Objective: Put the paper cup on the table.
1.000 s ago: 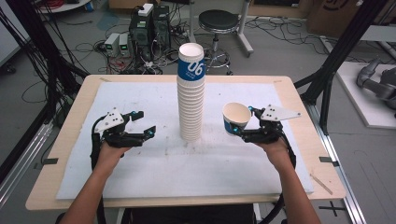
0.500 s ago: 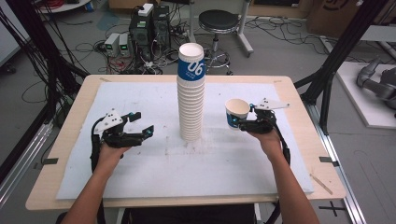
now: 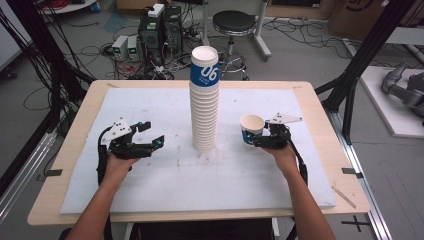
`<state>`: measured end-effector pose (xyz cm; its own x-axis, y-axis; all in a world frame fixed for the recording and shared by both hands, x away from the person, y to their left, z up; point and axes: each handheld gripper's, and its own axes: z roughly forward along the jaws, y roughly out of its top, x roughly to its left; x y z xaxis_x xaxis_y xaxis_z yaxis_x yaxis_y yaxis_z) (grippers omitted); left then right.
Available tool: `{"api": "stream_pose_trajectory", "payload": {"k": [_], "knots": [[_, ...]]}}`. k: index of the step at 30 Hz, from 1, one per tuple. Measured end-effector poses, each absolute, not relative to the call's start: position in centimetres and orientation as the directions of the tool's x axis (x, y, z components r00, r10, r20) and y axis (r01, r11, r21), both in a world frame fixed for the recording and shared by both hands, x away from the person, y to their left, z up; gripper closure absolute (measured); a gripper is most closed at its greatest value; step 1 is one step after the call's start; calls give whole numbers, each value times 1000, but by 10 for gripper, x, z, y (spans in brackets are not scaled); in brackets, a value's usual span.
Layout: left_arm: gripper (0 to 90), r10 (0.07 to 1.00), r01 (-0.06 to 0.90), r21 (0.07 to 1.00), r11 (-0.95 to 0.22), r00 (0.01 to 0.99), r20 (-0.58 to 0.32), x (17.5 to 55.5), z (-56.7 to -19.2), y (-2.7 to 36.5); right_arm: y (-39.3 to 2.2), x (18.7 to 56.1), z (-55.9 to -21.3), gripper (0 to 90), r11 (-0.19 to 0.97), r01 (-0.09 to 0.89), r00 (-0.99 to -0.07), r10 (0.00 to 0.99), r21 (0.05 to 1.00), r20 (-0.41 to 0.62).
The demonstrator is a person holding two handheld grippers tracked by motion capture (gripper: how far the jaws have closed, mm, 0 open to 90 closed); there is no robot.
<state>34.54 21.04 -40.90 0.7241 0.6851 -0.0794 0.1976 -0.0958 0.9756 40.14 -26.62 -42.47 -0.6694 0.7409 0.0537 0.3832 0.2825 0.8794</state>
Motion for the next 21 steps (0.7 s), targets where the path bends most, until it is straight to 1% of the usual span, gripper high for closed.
{"api": "stream_pose_trajectory", "payload": {"k": [10, 13, 15, 18, 21], "knots": [[205, 683, 200, 975, -98, 726, -80, 346, -410, 209, -278, 388, -431, 213, 268, 389, -665, 744, 881, 68], [206, 682, 202, 974, -103, 727, -79, 346, -410, 208, -279, 387, -431, 198, 244, 416, -652, 752, 876, 101], [206, 680, 202, 974, -103, 729, -79, 346, -410, 208, -278, 387, -433, 194, 254, 436, -660, 743, 863, 114], [206, 680, 203, 974, -105, 729, -78, 346, -410, 208, -275, 386, -435, 194, 306, 439, -667, 741, 845, 77], [205, 683, 207, 973, -102, 726, -83, 346, -411, 208, -277, 384, -434, 194, 306, 435, -668, 741, 847, 74]]}}
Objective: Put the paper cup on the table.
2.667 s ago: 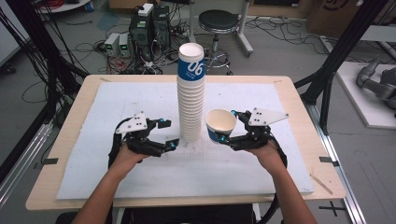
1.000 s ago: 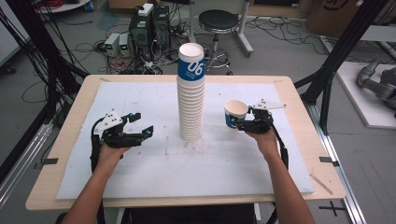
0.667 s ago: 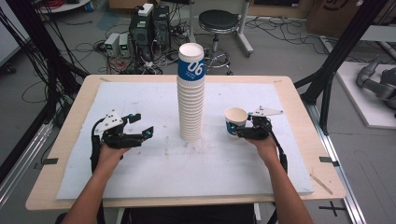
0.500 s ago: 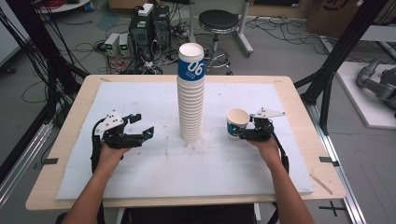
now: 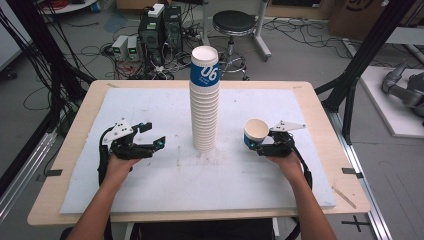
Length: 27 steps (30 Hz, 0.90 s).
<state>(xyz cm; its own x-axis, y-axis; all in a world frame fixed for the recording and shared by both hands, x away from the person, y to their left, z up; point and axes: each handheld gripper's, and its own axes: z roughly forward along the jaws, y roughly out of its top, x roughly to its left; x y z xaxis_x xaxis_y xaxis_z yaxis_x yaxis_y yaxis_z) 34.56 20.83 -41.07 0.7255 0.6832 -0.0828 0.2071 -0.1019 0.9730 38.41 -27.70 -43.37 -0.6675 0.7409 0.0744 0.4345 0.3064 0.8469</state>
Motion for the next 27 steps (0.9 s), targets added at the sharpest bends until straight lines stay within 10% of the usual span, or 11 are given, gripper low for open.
{"api": "stream_pose_trajectory", "payload": {"k": [27], "knots": [[206, 686, 210, 976, -55, 719, -116, 348, -412, 211, -332, 331, -390, 194, 225, 304, -627, 779, 926, 17]]}}
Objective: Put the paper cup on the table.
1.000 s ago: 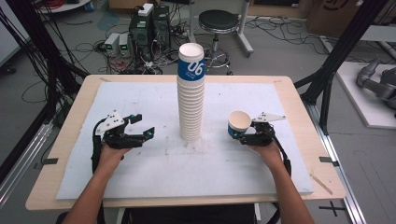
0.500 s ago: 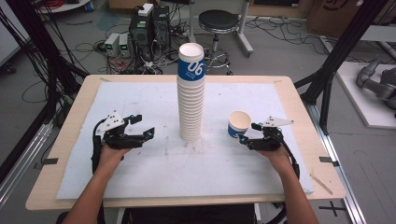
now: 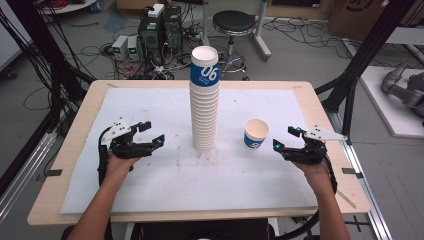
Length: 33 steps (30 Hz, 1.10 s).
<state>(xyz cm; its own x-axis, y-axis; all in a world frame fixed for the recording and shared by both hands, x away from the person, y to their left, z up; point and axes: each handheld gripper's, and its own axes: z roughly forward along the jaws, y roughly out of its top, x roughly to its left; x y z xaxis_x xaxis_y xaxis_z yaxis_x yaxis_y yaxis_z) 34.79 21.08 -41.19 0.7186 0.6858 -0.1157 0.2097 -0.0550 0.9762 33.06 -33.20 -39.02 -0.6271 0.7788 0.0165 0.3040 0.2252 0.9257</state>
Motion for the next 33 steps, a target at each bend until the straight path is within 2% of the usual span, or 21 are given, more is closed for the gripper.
{"api": "stream_pose_trajectory", "payload": {"k": [4, 12, 33], "knots": [[206, 688, 209, 977, -54, 716, -115, 349, -412, 211, -330, 329, -389, 194, 266, 295, -635, 772, 918, -19], [206, 689, 192, 980, -53, 717, -104, 345, -410, 212, -327, 328, -386, 195, 240, 295, -642, 767, 925, 6], [206, 689, 186, 980, -70, 720, -87, 341, -410, 213, -330, 323, -381, 195, 231, 275, -639, 769, 933, -2]]}}
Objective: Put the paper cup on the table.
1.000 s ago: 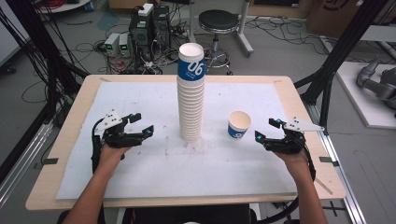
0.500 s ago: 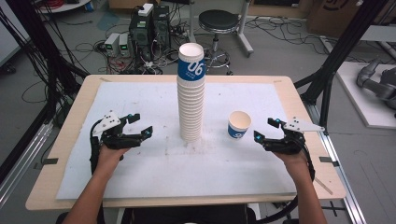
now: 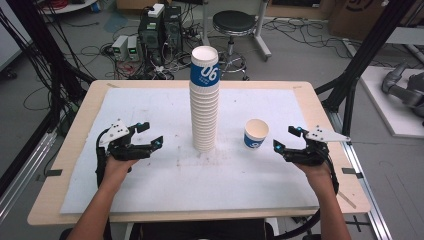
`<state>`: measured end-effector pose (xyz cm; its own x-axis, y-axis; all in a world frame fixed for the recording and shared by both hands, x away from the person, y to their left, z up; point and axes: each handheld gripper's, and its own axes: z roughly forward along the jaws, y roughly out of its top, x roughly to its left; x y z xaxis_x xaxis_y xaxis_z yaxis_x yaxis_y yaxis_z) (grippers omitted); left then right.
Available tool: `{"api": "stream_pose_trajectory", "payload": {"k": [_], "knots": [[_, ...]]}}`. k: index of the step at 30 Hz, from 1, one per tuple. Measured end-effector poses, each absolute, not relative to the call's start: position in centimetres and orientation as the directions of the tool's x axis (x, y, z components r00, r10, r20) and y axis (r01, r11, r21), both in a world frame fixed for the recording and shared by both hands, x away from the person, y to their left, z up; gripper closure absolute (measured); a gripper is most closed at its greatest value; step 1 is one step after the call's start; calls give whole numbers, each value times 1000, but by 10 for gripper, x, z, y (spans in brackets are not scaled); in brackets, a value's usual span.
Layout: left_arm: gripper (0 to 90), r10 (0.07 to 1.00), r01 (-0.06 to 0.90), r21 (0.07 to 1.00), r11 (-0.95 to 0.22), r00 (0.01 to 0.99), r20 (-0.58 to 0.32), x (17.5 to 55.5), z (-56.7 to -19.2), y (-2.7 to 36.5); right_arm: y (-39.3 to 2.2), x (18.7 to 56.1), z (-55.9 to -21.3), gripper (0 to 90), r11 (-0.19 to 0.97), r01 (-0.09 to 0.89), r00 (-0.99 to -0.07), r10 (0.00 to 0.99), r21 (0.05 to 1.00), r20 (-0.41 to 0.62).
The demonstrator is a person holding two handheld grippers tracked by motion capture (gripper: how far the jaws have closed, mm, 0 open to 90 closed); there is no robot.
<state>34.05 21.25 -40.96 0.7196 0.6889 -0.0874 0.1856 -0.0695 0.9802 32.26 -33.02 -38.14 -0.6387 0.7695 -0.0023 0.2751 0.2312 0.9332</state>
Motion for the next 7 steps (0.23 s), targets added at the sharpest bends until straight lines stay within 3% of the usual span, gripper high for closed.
{"api": "stream_pose_trajectory", "payload": {"k": [7], "knots": [[205, 697, 198, 977, -83, 712, -85, 342, -412, 213, -329, 324, -383, 195, 236, 274, -641, 767, 932, -6]]}}
